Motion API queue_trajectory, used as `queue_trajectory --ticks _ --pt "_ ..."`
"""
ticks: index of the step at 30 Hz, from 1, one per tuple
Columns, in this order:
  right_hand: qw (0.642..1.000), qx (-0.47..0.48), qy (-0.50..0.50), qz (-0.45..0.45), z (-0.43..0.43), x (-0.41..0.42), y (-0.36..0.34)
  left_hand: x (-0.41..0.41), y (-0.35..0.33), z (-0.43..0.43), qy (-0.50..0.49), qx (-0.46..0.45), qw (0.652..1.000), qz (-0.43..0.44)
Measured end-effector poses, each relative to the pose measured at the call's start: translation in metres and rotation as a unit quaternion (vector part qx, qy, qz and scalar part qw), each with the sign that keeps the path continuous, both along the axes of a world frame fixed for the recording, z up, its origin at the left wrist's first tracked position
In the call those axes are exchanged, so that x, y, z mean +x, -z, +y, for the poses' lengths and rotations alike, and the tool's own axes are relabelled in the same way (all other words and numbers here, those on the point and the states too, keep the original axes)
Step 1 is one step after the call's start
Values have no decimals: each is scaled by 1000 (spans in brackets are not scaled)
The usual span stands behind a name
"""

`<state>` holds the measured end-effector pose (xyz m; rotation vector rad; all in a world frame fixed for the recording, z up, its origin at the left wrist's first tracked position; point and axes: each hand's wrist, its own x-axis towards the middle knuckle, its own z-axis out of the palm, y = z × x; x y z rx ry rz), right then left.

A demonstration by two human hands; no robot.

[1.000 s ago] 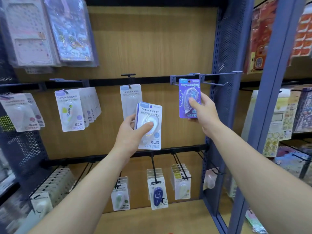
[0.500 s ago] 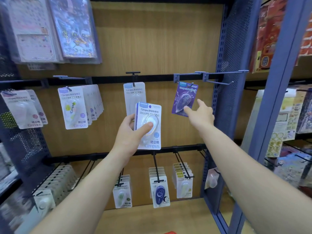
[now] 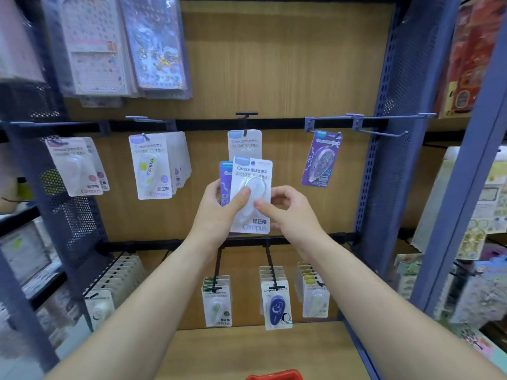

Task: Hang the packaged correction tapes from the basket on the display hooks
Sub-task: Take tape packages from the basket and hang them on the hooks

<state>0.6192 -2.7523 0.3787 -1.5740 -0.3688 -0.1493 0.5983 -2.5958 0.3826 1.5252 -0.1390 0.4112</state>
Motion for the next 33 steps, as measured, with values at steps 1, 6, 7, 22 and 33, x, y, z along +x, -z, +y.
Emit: queue_trajectory --ticks 1,6,7,22,33 --pt "1000 5 -1 2 4 1 -3 -1 -2 4 1 -2 1000 5" --pt "999 41 -2 10 23 13 -18 1 -6 28 -39 -16 999 19" --pt "998 55 8 5 24 17 -21 2 -6 33 -56 0 998 19" --pt "995 63 63 -39 39 34 -44 -3 -10 72 -96 14 995 16" --pt "988 96 108 -44 45 36 -39 -14 -14 78 -83 -1 997 3"
